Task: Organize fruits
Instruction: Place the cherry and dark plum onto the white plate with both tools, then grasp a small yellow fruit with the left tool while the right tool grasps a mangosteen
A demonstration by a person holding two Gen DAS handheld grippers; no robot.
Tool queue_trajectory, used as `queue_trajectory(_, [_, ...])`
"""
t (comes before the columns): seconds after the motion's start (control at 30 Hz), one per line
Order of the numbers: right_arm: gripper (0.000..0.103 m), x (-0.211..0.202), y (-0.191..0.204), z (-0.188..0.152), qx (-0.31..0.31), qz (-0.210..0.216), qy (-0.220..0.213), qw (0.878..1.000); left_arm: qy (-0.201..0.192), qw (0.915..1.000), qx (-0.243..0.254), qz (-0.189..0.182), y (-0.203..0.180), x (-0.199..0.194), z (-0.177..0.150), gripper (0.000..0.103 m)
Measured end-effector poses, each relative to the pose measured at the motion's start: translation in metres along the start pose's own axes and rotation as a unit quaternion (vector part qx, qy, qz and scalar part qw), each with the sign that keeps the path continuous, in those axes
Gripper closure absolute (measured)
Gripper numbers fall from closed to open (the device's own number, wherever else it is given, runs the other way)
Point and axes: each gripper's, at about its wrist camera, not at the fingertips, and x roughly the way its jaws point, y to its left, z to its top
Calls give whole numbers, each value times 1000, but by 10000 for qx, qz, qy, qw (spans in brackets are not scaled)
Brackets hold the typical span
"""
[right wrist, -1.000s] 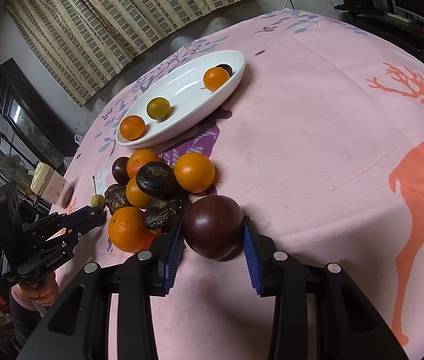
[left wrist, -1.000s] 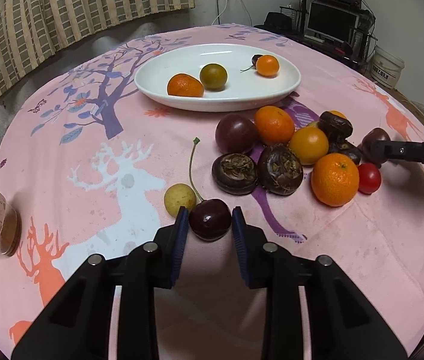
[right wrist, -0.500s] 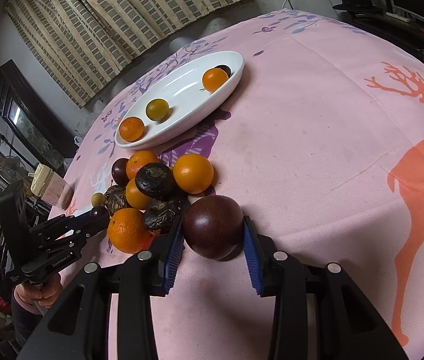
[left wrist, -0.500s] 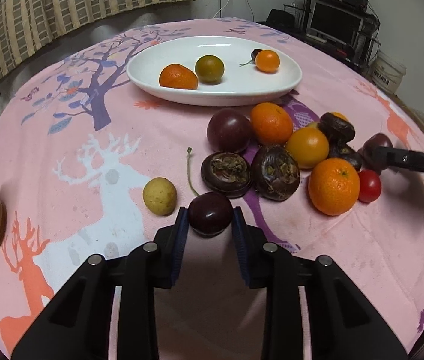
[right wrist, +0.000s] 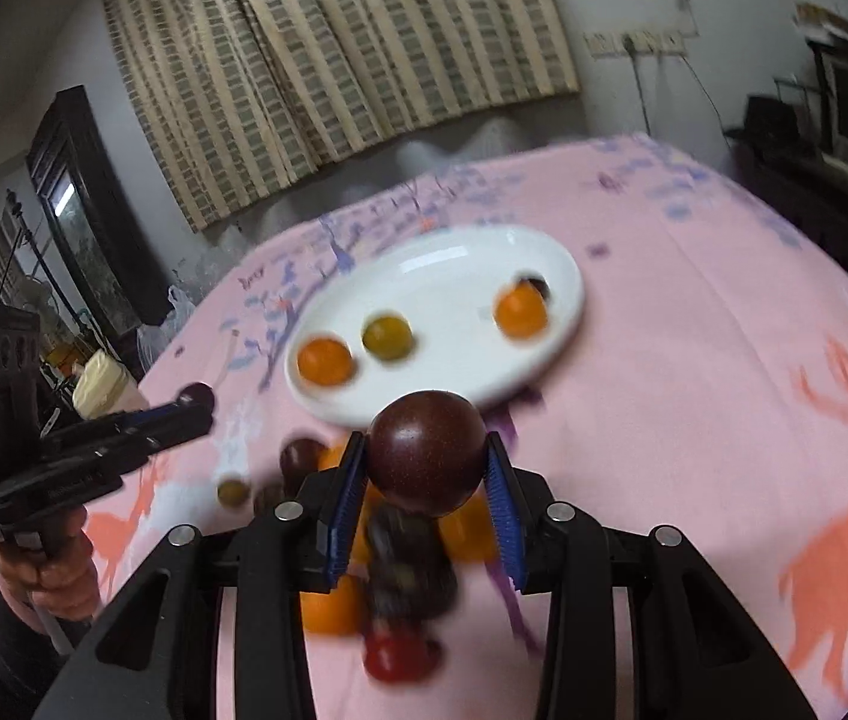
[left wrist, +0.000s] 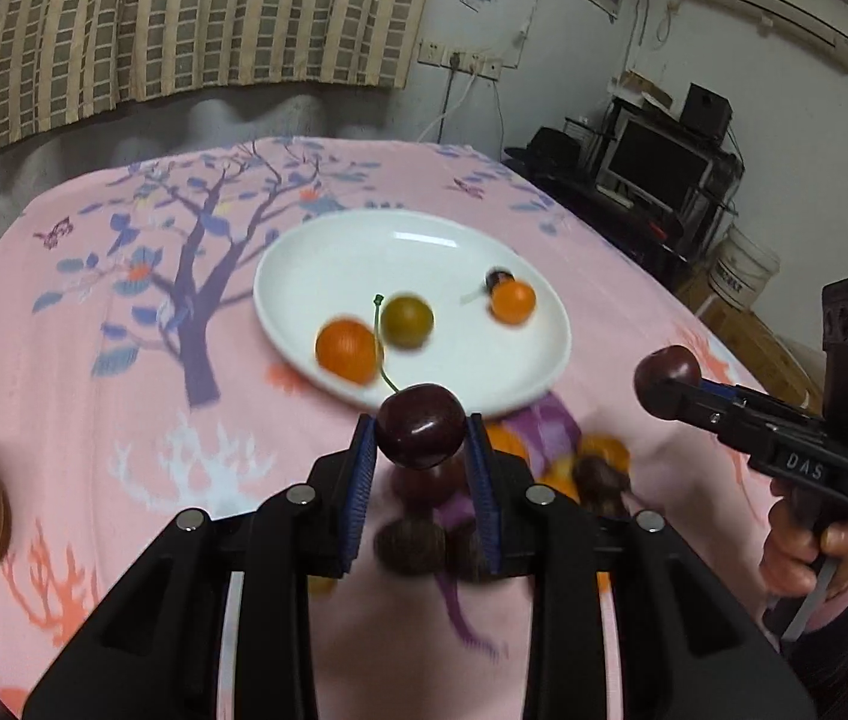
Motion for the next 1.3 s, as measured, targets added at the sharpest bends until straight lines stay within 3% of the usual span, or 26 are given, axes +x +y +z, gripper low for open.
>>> queue_trajectory(0.13, [64,43,-1,39,0,-125,37,9999,64,9999,-127,45,-1,38,36,74])
queue_trajectory(0.23, [62,73,-8,51,-73,-309,108,9994,156,9992,-138,330,-3,67,53,73])
queue_trajectory(0.27, [60,79,-11,51,-104,-416,192,9989,228,9983,-204,488,-3,74,57,67])
queue_trajectory(0.3, [57,81,-14,49,-107,-474,268,9985,294,9976,-278,566,-2,77,57,41])
queue_trajectory(0.33, [55,81,-15,47,-109,-496,296,9983,292,9969,-369,627,-1,76,58,30])
queue_trajectory(0.37, [55,74,-14,47,-128,-471,261,9985,170,9969,-410,647,-1,68,57,22])
queue_trajectory(0.5, [46,40,-8,47,-80,1,32,10000,-1,9958,-243,878,-1,33,52,7])
queue_trajectory(0.7, [46,25,1,31,-528,649,607,9946,-40,9943,-601,876,33,-3,7,7])
queue_trajectory(0.87, [46,25,6,5,-1076,699,1083,9858,297,9891,-1040,1004,64,-2,-37,7])
queue_trajectory(0.97, [47,29,14,-13,-1418,665,1334,9786,345,9885,-1177,886,69,-4,-40,7])
queue_trajectory(1.03, [49,25,20,-21,-1631,581,1256,9769,256,9892,-1138,883,67,-8,-40,7])
queue_trajectory(1.23, [61,28,31,-33,-1969,402,1212,9721,264,9908,-864,1004,56,-8,-38,7])
queue_trajectory(1.3, [71,28,31,-32,-2013,309,1181,9719,261,9913,-803,1012,54,-9,-38,7])
